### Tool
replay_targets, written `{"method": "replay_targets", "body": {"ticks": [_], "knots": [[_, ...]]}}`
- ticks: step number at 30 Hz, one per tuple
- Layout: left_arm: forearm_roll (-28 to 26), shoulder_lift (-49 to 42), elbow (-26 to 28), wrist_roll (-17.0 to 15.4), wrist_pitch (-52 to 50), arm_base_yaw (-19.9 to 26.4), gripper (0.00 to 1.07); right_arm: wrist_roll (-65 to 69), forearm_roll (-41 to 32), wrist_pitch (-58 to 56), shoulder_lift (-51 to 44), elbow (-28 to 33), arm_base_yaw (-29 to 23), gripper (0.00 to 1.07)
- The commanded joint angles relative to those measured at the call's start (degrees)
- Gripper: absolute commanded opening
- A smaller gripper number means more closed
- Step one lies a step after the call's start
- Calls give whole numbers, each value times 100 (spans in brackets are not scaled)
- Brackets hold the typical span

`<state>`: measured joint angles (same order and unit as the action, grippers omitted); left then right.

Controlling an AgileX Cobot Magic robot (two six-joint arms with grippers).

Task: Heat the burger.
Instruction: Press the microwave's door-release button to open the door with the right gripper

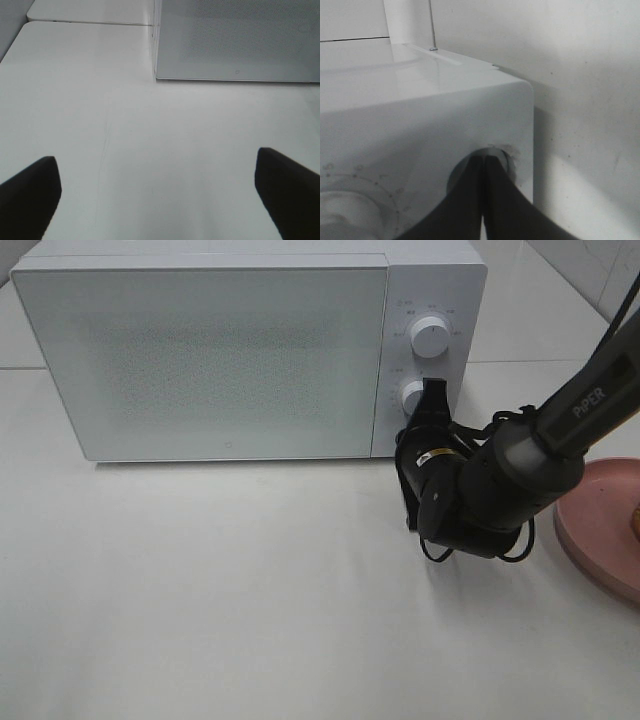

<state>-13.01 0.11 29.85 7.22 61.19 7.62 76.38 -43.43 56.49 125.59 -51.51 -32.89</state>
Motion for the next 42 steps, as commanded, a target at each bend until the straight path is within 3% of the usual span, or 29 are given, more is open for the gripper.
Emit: {"method": "replay_targets", "body": {"ticks": [1, 19, 42], "knots": [[-23, 0, -6, -11, 23, -34, 100, -206, 189, 859, 103, -413, 80, 0], [-23, 0, -6, -11, 23, -34, 100, -470, 160, 504, 115, -579, 80, 0], [-23, 0, -6, -6, 23, -34, 100, -476, 430, -716, -435, 155, 74, 0]]}}
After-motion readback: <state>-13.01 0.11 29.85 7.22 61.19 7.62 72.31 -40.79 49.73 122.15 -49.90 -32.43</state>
